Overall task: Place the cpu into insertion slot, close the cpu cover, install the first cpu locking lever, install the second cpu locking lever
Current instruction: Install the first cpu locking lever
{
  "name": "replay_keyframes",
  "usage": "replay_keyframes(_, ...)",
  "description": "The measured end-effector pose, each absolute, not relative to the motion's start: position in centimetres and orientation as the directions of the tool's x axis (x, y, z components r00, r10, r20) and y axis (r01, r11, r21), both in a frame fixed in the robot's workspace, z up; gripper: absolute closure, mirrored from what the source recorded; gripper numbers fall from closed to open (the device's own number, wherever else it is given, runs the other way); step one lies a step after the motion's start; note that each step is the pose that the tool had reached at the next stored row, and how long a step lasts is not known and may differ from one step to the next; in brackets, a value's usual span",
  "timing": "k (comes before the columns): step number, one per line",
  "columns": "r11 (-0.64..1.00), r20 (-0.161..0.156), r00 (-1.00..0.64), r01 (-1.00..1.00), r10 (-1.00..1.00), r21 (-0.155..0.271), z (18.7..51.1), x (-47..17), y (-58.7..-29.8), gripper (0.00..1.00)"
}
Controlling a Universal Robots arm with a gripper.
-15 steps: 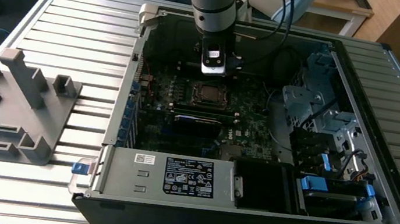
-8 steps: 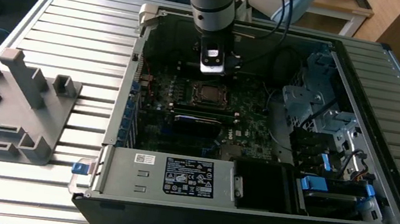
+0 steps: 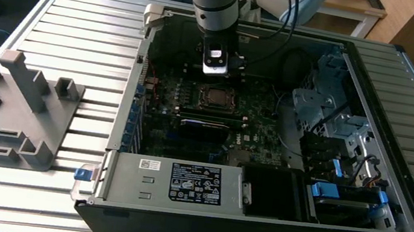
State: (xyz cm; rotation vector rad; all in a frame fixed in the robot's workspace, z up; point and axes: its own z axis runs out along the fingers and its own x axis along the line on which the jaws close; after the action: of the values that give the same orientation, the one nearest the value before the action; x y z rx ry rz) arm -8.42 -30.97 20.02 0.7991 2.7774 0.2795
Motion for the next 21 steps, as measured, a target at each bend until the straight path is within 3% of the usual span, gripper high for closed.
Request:
replay_keyframes(4, 0.832, -0.173, -0.822, 0.497, 0.542, 0.246, 21.3, -8.4, -31.0, 0.89)
replay_keyframes(21, 0.833, -0.175, -0.822, 0.496, 0.541, 0.244, 20.7, -8.4, -31.0, 0.89)
